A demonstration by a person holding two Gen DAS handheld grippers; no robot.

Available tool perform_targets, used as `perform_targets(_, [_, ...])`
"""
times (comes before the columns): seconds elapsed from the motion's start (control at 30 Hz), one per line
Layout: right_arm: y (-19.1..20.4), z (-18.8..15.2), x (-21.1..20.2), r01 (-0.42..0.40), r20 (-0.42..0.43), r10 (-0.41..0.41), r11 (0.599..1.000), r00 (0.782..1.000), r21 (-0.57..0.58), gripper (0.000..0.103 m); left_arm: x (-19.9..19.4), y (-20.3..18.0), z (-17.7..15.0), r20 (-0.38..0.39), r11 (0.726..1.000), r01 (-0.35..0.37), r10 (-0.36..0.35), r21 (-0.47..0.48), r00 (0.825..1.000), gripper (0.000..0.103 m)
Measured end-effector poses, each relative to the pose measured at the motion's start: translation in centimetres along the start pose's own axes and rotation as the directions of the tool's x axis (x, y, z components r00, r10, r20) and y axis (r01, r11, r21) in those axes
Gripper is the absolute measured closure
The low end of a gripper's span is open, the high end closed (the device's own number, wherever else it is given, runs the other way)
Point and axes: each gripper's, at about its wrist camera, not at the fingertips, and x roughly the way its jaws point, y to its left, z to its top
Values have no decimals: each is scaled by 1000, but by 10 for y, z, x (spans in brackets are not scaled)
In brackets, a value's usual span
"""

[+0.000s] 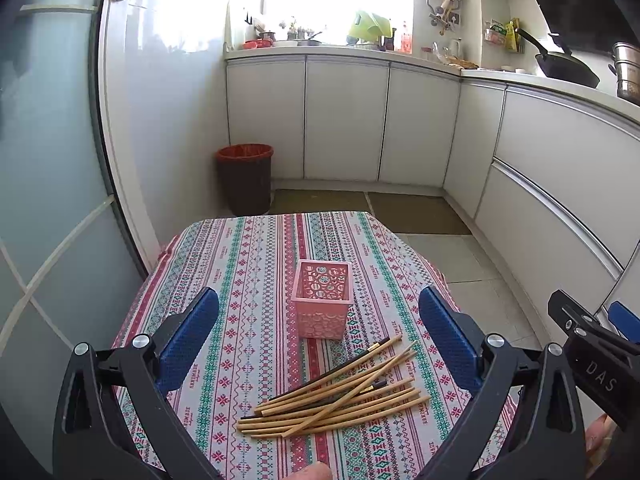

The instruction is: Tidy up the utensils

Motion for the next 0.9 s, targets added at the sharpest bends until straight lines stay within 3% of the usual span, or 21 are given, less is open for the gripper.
perform_targets(0.9, [2, -1, 4, -4, -16, 4, 1000, 1000, 0, 7, 8, -3, -4, -20, 1000, -12, 12, 9, 1000, 7])
